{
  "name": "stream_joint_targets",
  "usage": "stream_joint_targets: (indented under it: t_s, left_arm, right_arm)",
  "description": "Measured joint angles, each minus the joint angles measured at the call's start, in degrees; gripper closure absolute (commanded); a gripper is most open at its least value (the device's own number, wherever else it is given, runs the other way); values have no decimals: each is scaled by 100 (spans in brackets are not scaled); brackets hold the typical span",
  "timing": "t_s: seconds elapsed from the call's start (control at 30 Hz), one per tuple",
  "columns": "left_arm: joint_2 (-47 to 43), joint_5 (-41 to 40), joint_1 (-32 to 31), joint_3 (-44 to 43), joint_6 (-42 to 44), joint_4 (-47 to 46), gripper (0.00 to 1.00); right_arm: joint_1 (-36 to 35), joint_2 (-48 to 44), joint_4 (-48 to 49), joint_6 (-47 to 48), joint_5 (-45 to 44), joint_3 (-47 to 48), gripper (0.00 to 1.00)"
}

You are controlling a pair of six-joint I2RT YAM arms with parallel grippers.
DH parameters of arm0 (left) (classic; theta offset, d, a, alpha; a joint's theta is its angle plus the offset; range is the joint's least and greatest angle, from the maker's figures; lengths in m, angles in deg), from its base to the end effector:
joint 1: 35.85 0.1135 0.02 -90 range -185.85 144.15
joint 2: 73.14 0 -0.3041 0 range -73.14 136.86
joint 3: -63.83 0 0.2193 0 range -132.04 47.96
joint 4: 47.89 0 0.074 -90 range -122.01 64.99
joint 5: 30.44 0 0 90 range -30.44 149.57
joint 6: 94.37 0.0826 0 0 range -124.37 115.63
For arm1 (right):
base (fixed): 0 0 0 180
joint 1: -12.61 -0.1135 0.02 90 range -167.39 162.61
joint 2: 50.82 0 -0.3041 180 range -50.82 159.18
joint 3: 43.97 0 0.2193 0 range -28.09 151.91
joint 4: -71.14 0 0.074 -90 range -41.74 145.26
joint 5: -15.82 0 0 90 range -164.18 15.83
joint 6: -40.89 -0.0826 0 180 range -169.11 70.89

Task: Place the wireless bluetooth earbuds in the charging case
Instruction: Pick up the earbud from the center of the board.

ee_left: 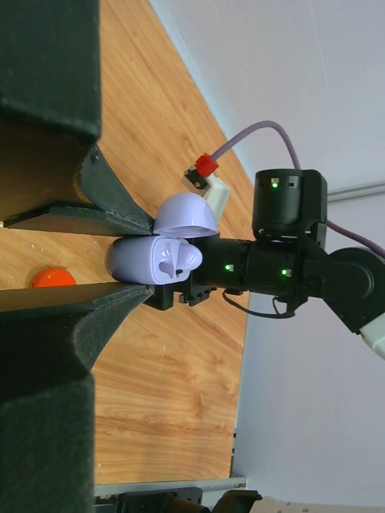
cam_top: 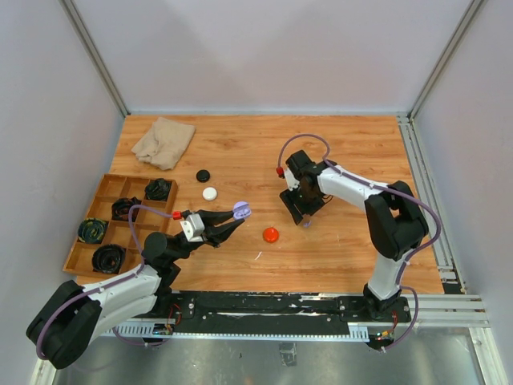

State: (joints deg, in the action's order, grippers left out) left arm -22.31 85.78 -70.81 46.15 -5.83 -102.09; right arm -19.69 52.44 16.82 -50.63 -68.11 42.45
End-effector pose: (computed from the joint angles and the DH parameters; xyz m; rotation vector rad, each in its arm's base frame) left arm 0.1018 -0.1157 0.2825 0.7462 1.0468 -0.8234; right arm 0.2912 0.1944 0.1982 -0.7790 2.7356 0.2815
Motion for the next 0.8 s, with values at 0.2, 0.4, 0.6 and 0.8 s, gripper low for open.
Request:
stream_joint_targets:
  t_s: [0.2, 0.4, 0.6, 0.8]
  left_arm:
    - [-2, 0, 2, 0, 0, 0, 100]
    - [-11, 2, 0, 0, 0, 0, 100]
    - [-11, 11, 2, 0, -2, 0, 100]
    - [-11, 44, 2, 0, -2, 2, 100]
  right_arm:
    - [0, 168, 4, 232, 50, 0, 38]
    - [0, 184, 11, 321, 221, -48, 39]
    - [-2, 151, -48, 317, 302, -234, 41]
    - [-72, 76, -157, 280, 402, -326, 43]
